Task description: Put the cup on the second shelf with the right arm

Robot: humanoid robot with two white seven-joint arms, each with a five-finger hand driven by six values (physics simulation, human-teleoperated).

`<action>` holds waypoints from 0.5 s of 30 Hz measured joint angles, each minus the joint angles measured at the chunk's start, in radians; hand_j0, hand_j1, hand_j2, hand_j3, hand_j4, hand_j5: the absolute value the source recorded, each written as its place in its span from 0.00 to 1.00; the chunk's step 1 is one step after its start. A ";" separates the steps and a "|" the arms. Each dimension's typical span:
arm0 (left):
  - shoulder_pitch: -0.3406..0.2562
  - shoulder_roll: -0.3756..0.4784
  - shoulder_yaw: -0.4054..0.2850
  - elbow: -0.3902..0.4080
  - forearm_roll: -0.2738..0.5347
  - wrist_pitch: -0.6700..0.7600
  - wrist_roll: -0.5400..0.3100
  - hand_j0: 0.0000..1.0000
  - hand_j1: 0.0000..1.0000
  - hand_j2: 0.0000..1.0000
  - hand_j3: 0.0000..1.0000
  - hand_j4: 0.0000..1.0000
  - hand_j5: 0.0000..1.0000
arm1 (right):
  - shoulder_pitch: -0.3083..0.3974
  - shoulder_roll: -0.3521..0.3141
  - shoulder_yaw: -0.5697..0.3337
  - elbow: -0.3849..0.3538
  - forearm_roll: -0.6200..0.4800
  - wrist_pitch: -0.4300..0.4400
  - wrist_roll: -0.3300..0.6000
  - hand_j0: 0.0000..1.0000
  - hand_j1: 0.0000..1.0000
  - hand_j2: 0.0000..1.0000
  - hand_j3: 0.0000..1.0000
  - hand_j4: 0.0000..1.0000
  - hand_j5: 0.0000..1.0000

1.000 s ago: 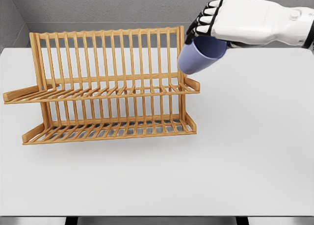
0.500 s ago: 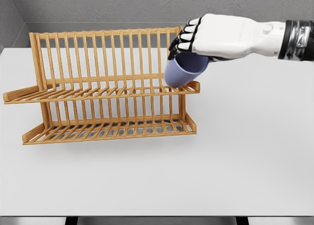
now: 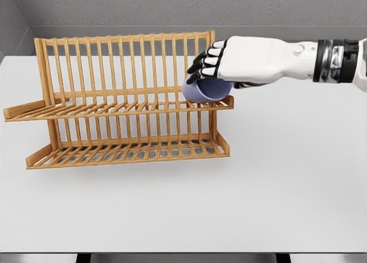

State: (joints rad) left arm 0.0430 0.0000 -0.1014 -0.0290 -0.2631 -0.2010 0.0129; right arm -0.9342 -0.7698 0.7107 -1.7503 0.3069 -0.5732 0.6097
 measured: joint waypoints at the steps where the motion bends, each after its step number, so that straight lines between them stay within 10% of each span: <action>1: 0.000 0.000 0.000 0.000 0.000 0.000 0.000 1.00 1.00 1.00 1.00 1.00 1.00 | -0.002 0.000 0.001 0.000 0.000 0.000 0.000 1.00 1.00 1.00 1.00 1.00 1.00; 7: 0.000 0.000 0.000 0.000 0.000 0.000 0.000 1.00 1.00 1.00 1.00 1.00 1.00 | 0.011 -0.011 -0.170 -0.001 0.002 -0.011 0.002 1.00 1.00 1.00 1.00 1.00 1.00; 15: 0.000 0.000 0.000 0.000 0.000 0.000 0.000 1.00 1.00 1.00 1.00 1.00 1.00 | 0.557 0.040 -0.738 -0.001 0.005 -0.036 0.002 1.00 1.00 1.00 1.00 1.00 1.00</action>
State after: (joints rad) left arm 0.0429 -0.0001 -0.1012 -0.0292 -0.2631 -0.2009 0.0130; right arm -0.3774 -0.7299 -0.0273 -1.7514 0.3121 -0.6091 0.6118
